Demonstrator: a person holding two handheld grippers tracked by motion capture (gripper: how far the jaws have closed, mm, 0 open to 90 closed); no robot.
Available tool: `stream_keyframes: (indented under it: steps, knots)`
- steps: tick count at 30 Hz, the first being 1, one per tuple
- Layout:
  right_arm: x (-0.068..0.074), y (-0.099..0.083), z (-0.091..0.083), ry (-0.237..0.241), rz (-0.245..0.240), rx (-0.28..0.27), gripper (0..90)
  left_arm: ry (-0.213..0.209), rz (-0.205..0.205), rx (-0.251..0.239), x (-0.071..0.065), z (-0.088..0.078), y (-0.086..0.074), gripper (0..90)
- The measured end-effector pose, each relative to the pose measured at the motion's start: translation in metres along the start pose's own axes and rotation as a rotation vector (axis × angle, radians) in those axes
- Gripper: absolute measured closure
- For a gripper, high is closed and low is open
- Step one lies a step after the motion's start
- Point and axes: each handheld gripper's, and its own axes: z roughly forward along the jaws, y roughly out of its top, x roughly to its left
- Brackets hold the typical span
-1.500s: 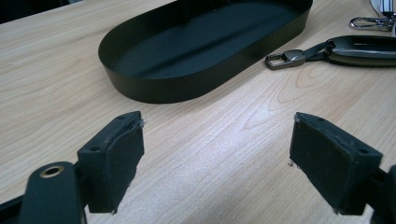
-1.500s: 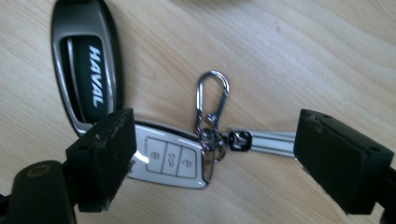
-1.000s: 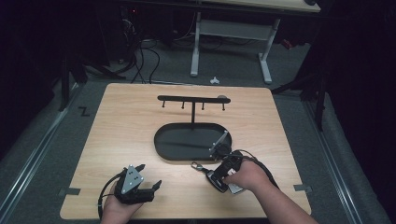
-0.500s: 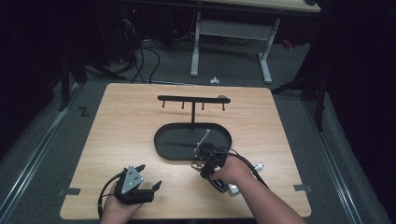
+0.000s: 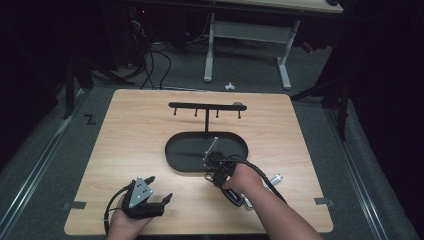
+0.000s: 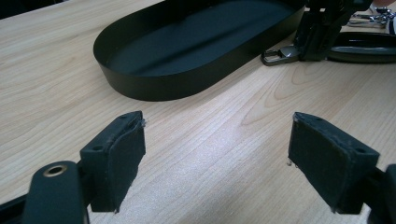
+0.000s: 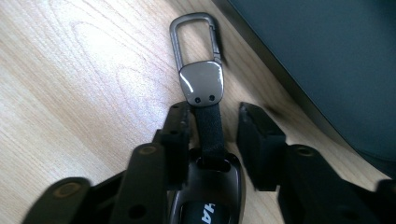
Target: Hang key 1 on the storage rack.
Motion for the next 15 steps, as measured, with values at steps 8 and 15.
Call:
stream_keyframes:
  steps: [8,15]
  knots:
    - [0.006,0.001,0.0,-0.018,-0.02,0.02,80.4,-0.003,0.006,0.001,-0.001,-0.001,0.001,19.9]
    - [0.013,-0.005,-0.009,-0.02,-0.029,-0.024,80.5,-0.007,0.007,0.002,-0.002,-0.001,0.0,20.5]
